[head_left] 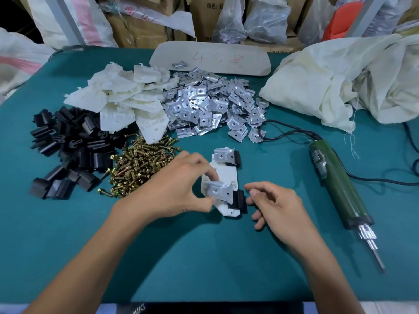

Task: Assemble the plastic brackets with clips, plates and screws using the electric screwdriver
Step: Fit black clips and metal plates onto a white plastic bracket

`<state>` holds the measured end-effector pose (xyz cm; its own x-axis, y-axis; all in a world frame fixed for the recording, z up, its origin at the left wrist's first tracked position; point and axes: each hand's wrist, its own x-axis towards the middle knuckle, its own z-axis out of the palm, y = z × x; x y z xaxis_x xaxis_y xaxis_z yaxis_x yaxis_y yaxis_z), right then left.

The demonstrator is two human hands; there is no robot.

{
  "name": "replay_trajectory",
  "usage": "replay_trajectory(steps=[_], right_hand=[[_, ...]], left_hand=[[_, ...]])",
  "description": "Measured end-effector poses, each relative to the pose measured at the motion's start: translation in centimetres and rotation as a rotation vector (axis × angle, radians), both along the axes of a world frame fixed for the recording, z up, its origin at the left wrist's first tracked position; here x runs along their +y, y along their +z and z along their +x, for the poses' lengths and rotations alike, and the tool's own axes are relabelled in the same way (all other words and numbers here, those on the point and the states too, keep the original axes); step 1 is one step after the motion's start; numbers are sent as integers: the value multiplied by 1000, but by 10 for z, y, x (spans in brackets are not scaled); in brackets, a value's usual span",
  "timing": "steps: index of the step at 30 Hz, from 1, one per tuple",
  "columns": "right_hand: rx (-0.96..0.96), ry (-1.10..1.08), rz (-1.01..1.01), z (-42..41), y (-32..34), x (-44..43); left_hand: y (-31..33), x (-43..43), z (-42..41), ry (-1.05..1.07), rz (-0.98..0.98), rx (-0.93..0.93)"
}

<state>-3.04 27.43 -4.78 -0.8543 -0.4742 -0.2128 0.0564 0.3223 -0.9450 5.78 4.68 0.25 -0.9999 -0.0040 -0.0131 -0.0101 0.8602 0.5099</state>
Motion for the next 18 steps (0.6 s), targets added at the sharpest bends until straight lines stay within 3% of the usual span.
replay_trajectory(steps=[18], right_hand=[[-123,33,-86,2,3,-4]], left_hand=[[-11,15,2,23,72,14]])
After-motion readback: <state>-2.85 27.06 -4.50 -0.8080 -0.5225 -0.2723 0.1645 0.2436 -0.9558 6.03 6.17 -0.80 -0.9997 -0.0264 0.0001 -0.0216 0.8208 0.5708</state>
